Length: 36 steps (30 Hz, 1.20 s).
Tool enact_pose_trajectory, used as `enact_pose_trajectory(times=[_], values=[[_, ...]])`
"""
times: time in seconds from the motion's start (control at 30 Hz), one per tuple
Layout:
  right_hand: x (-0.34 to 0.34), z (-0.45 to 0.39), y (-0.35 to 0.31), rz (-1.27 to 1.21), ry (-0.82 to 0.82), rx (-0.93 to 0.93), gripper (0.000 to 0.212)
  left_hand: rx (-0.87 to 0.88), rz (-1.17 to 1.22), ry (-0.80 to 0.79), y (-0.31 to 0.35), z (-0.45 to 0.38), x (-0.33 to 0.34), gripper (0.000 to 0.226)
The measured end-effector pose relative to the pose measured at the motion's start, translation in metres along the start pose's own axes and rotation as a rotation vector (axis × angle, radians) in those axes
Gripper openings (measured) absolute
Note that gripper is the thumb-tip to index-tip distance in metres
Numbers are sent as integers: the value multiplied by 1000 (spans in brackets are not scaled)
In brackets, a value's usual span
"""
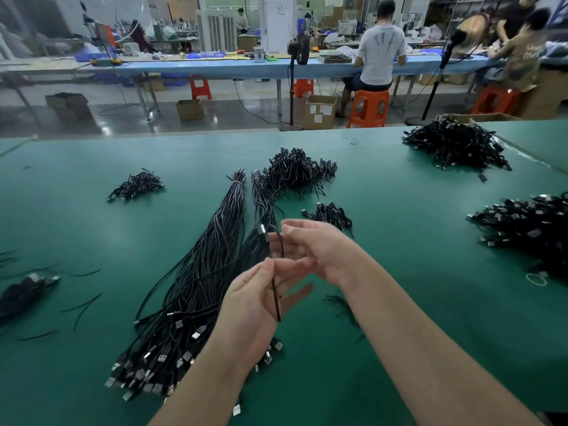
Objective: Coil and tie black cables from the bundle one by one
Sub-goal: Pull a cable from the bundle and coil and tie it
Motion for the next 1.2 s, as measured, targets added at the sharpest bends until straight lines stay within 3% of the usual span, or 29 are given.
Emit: enact_pose_trajectory(times=[0.13,0.3,0.43,0.53,0.67,0.77,0.87,1.2], values=[[6,12,-21,42,31,-130,32,-12,-108,131,-20,2,-27,40],[21,21,-22,17,13,-194,13,18,-154,251,-33,-8,-43,40],[33,27,-15,-24,-29,-230,20,-22,-141,350,-36,-22,-51,38],[40,36,-4,-68,-112,-253,27,-13,-94,433,-31,-32,-61,30],[48,38,25,-76,-200,-217,37,21,39,448,-12,-49,-65,34],[43,33,43,-163,-223,-194,37,21,177,552,-1,-60,-67,36],[32,29,50,-228,-211,-170,37,104,233,548,9,-62,-63,37],[22,22,59,-234,-145,-147,32,120,309,507,14,-61,-61,40]])
Point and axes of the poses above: each hand's wrist, its own z-axis away from the middle knuckle, its own x-axis out of the palm, y = z × x, the point moved 7 cm from there along -z, towards the middle knuckle, and after that the axes turned 15 degrees about x, right-handed, at the moved point
